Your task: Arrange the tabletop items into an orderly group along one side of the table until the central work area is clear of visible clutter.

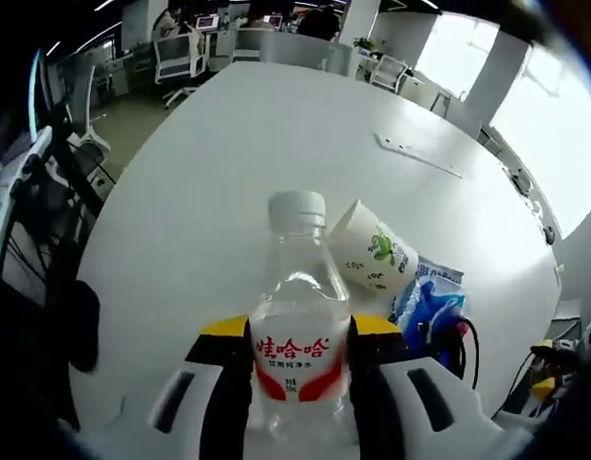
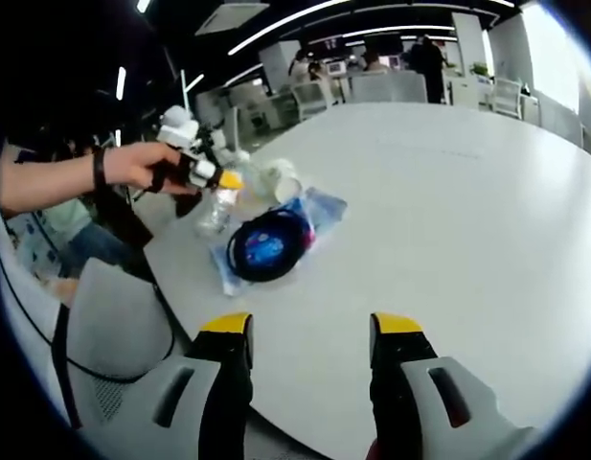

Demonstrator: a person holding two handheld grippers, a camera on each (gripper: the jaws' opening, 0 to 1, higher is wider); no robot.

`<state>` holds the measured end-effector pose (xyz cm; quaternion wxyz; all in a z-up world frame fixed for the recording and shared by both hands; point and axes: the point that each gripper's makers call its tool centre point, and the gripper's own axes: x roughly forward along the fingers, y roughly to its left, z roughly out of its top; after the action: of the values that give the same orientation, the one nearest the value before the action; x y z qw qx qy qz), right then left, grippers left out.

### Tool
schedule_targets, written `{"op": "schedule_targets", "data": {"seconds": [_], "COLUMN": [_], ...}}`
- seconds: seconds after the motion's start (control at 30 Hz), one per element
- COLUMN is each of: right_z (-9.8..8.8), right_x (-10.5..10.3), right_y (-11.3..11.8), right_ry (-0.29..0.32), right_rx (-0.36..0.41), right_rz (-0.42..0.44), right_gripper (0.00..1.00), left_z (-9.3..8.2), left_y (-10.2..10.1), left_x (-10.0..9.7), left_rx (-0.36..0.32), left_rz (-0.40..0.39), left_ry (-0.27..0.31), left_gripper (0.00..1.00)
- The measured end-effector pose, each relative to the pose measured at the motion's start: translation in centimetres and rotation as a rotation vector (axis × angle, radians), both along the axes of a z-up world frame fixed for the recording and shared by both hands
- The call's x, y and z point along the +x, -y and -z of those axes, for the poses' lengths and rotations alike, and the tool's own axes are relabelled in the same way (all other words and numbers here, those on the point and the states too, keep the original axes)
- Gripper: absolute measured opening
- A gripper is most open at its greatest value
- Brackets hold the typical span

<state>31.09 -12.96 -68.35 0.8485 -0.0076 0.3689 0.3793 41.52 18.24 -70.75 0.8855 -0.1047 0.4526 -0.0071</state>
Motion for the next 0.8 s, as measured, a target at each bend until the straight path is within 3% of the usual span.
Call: {"op": "schedule_targets", "data": {"seconds": [0.8], "right_z": [-0.1], "right_x": [-0.1], "right_y": [0.0], "right_ry": [0.004], "right_rx": [0.005], "right_rz": [0.001], "right_gripper": [0.47], "left_z": [-2.0], "left_y": [0.2], "left_x": [-1.1], "left_rx": [0.047], "left_rz": [0.049], "left_ry": [0.08], "left_gripper": [0.38]}}
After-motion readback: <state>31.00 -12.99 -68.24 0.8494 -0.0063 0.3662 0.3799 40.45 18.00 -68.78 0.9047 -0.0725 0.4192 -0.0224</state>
